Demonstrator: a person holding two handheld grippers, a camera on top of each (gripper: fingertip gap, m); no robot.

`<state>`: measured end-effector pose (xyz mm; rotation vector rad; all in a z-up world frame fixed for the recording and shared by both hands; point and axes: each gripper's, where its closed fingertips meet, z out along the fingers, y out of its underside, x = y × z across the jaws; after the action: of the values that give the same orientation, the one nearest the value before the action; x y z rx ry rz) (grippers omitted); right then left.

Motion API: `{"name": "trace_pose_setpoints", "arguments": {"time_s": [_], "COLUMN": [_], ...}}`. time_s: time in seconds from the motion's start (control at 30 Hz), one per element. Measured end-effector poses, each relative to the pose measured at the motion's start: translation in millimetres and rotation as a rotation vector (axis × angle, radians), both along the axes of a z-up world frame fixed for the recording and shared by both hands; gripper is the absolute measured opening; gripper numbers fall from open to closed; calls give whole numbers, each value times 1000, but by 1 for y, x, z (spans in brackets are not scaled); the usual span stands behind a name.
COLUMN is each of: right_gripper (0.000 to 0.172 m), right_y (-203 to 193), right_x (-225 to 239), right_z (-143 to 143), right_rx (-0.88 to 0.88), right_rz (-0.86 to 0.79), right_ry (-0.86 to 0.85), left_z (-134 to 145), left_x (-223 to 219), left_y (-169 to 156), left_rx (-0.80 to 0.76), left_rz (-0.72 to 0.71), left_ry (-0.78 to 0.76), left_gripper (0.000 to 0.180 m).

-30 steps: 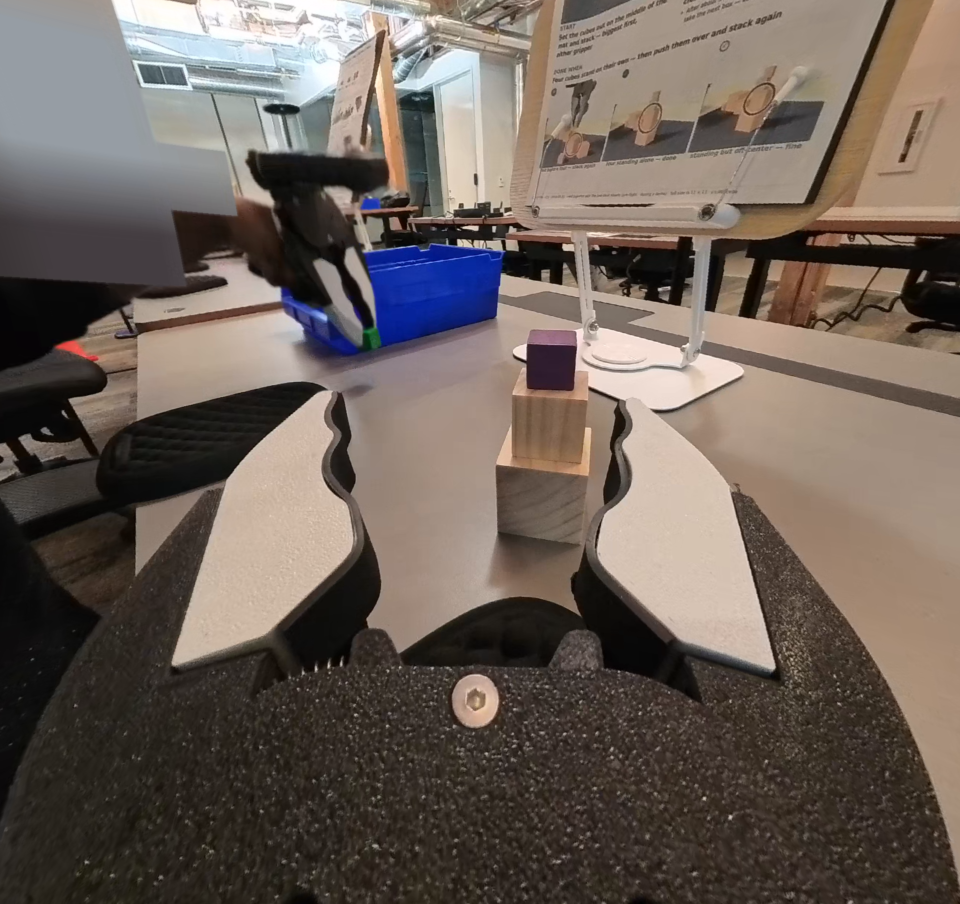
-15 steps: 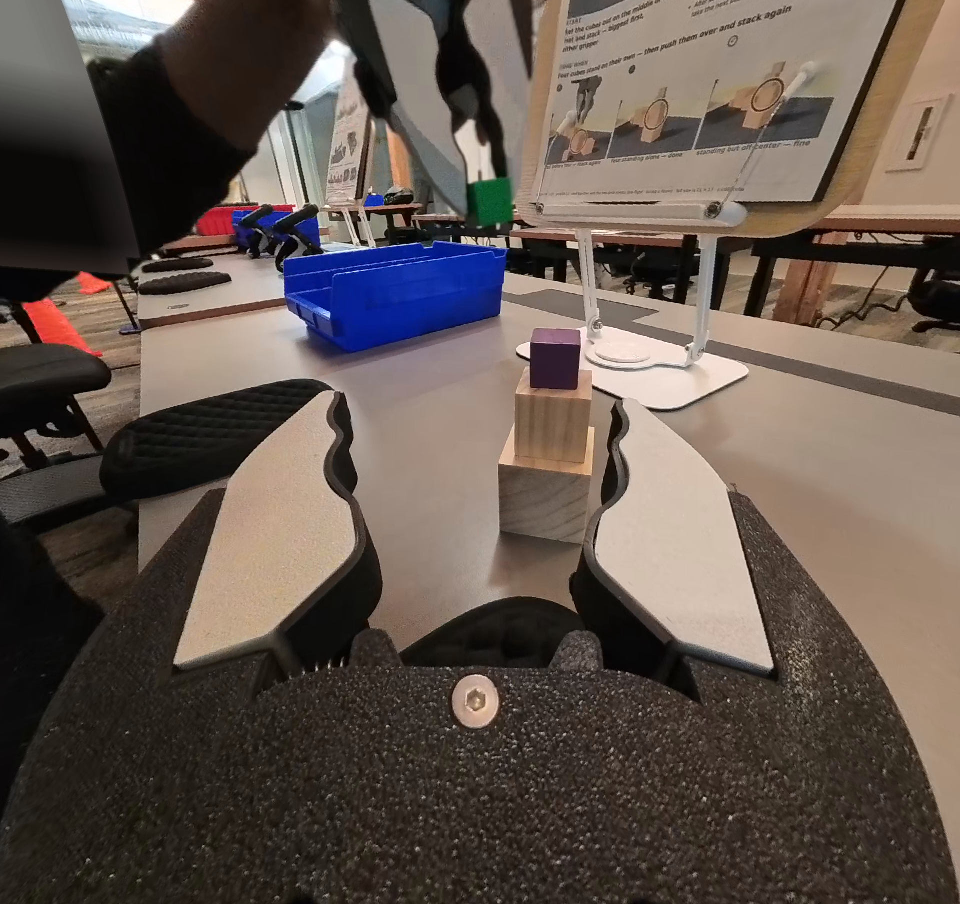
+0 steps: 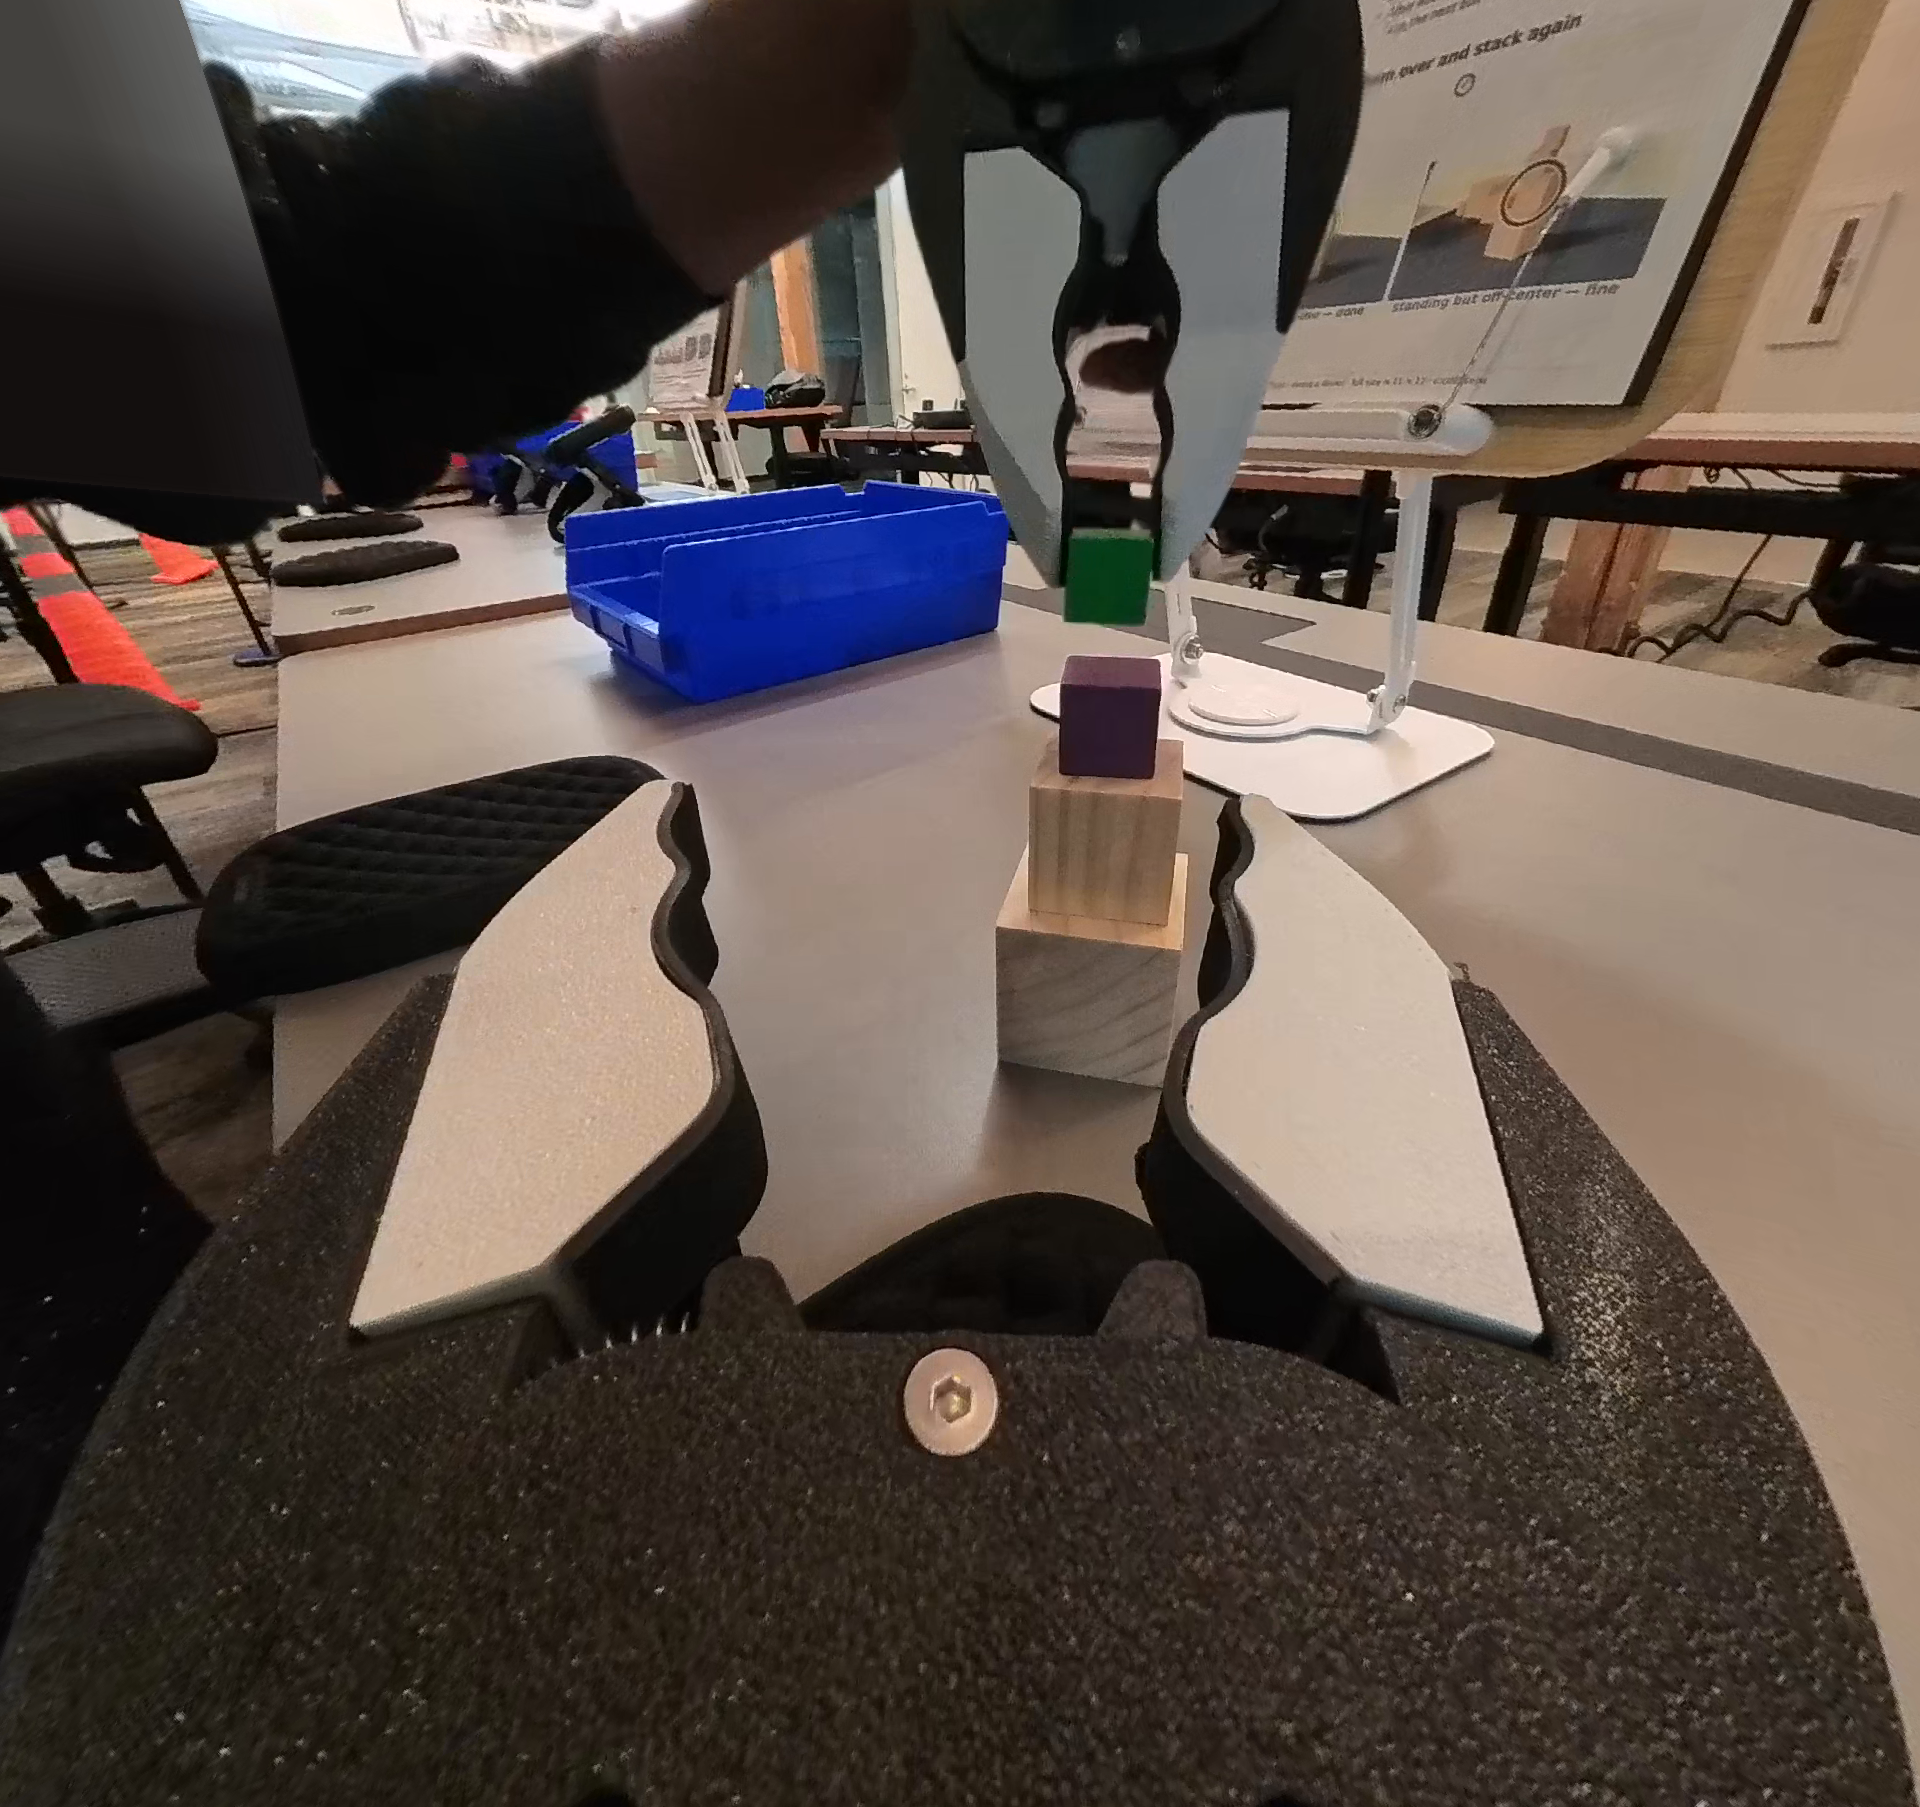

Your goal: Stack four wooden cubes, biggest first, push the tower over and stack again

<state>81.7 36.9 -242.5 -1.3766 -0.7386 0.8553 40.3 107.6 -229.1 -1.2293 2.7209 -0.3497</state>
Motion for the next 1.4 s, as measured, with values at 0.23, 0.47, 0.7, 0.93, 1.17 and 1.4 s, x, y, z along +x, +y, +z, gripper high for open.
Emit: {"name": "trace_pose_setpoints", "arguments": {"time_s": [0.23, 0.47, 0.7, 0.93, 1.17, 1.4], "right_gripper": [92, 92, 92, 91, 91, 91], "right_y": [-1, -1, -1, -1, -1, 0], "right_x": [1, 1, 1, 2, 2, 2], "right_z": [1, 1, 1, 1, 1, 1], "right_rx": [4, 8, 6, 7, 7, 7], "right_rz": [-1, 0, 1, -1, -2, -8], "right_ry": [7, 7, 8, 9, 10, 5], "left_z": [-6, -11, -12, -13, -2, 44], "left_x": [3, 3, 5, 2, 10, 24], "left_y": [0, 3, 1, 2, 7, -12], "left_rx": [-6, 33, 11, -21, -24, -185], "left_rz": [12, 6, 12, 47, 130, 348], "left_ry": [38, 43, 35, 51, -93, -558], "left_gripper": [21, 21, 21, 30, 75, 146]}}
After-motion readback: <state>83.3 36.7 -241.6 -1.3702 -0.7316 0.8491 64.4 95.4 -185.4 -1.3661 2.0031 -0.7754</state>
